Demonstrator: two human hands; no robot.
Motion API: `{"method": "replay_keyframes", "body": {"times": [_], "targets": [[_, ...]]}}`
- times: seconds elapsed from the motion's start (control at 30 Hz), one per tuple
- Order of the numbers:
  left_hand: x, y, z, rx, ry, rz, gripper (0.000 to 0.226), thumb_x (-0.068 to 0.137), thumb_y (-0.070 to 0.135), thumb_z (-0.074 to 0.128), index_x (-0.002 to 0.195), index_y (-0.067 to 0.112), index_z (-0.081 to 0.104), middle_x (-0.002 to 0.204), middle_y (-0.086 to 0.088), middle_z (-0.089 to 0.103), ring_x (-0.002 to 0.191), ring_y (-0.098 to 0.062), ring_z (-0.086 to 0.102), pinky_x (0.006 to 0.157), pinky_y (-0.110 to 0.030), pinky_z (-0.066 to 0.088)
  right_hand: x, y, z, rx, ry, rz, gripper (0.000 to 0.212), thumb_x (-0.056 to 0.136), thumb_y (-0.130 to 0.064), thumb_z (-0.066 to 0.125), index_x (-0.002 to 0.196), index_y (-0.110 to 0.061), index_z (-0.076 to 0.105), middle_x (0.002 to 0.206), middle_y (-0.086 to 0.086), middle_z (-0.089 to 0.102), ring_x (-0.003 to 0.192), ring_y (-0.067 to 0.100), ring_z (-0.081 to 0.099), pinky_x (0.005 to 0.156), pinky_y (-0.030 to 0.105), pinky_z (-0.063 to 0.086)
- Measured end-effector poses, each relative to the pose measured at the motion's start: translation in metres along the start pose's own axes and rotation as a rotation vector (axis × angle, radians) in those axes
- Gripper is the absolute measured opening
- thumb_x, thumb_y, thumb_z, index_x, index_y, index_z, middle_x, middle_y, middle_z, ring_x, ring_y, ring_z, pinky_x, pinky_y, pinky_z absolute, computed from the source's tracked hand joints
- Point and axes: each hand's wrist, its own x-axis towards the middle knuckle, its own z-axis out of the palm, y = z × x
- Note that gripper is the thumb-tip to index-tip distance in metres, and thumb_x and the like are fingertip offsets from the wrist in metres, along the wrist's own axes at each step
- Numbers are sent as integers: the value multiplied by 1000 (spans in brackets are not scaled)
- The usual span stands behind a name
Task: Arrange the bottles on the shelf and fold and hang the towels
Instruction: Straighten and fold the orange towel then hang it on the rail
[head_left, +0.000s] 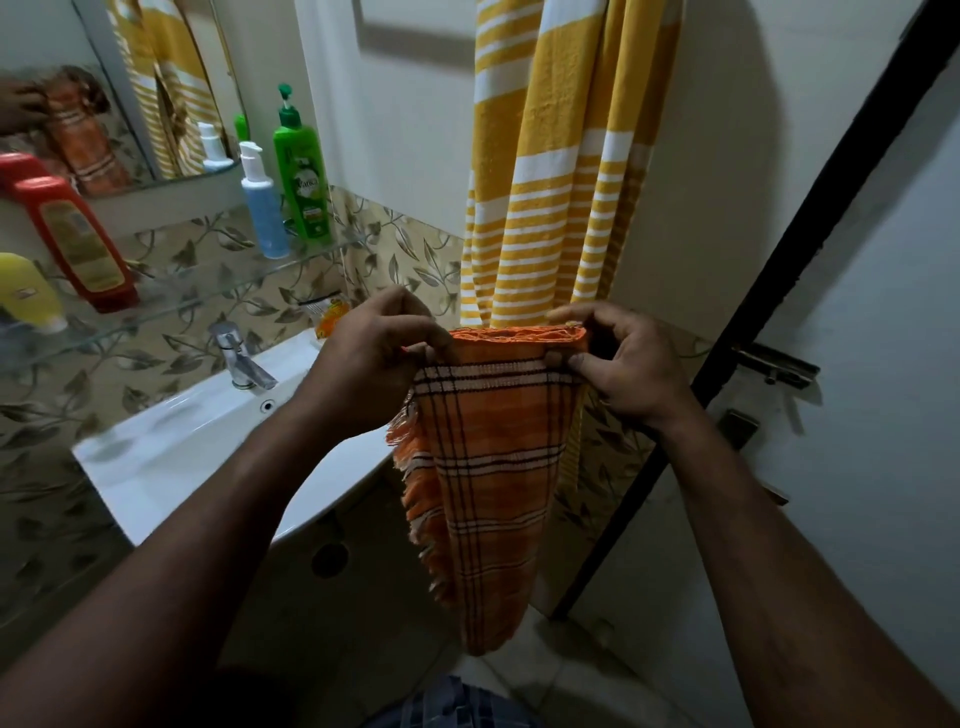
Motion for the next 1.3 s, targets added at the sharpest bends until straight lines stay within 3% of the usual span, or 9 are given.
{"method": "replay_keyframes", "body": {"times": [0.17, 0.3, 0.37, 0.47, 0.6, 0.77, 0.93, 1.17, 1.3], "targets": [[12, 7, -12, -46, -200, -130, 23, 92, 15, 78, 101, 35, 74, 103, 11, 68, 93, -9, 62, 75, -33, 49, 4, 6, 2, -72, 80, 50, 24, 86, -7, 83, 98, -27, 78, 99, -8, 78, 97, 6, 73, 89, 36, 62], [16, 17, -23, -63, -373, -156, 21, 95, 13, 75, 100, 32, 79, 93, 24, 73, 86, 9, 67, 73, -18, 50, 10, 6, 4, -103, 122, 65, 20, 86, -7, 82, 94, -25, 79, 95, -8, 78, 92, 8, 74, 85, 32, 63], [19, 23, -25, -101, -396, -168, 23, 94, 8, 74, 104, 28, 82, 91, 24, 76, 86, 8, 70, 75, -11, 52, 12, 4, 7, -97, 141, 72, 19, 86, -10, 84, 94, -26, 77, 95, -9, 77, 92, 6, 73, 84, 27, 62], [24, 31, -26, -150, -421, -203, 25, 92, 5, 75, 102, 26, 83, 87, 18, 78, 83, -3, 74, 76, -24, 58, 15, 0, 10, -63, 172, 63, 22, 87, -12, 83, 91, -32, 74, 93, -12, 75, 87, -2, 71, 78, 17, 58], [31, 42, -27, -189, -377, -244, 23, 91, 6, 76, 98, 27, 82, 87, 14, 77, 80, -4, 74, 81, -38, 63, 22, -1, 19, -41, 241, 63, 27, 89, -11, 80, 89, -36, 71, 94, -18, 73, 85, -10, 69, 76, 11, 55], [38, 47, -23, -143, -299, -268, 21, 92, 5, 74, 97, 24, 82, 72, 25, 68, 65, 12, 64, 65, -15, 50, 31, 1, 24, -52, 313, 104, 28, 88, -11, 79, 86, -38, 71, 96, -14, 75, 95, 5, 72, 87, 30, 62], [44, 44, -33, -1, -274, -210, 18, 92, 8, 74, 100, 22, 82, 86, 23, 68, 72, 17, 63, 68, -4, 48, 38, -1, 22, -145, 343, 48, 21, 87, -15, 80, 95, -33, 74, 96, -17, 74, 96, 1, 71, 91, 29, 61], [47, 48, -13, -92, -154, -347, 19, 91, 7, 75, 90, 25, 82, 87, 8, 77, 76, -3, 71, 65, -18, 59, 43, -2, 36, -254, 456, 32, 16, 86, -28, 83, 100, -29, 77, 93, -18, 72, 91, 2, 69, 75, 11, 52], [45, 47, -12, -153, -150, -399, 18, 93, 8, 73, 91, 23, 81, 90, 5, 76, 79, -5, 71, 68, -24, 59, 43, -4, 35, -278, 495, 45, 16, 86, -24, 81, 100, -28, 78, 94, -17, 73, 90, 3, 70, 82, 23, 59]]}}
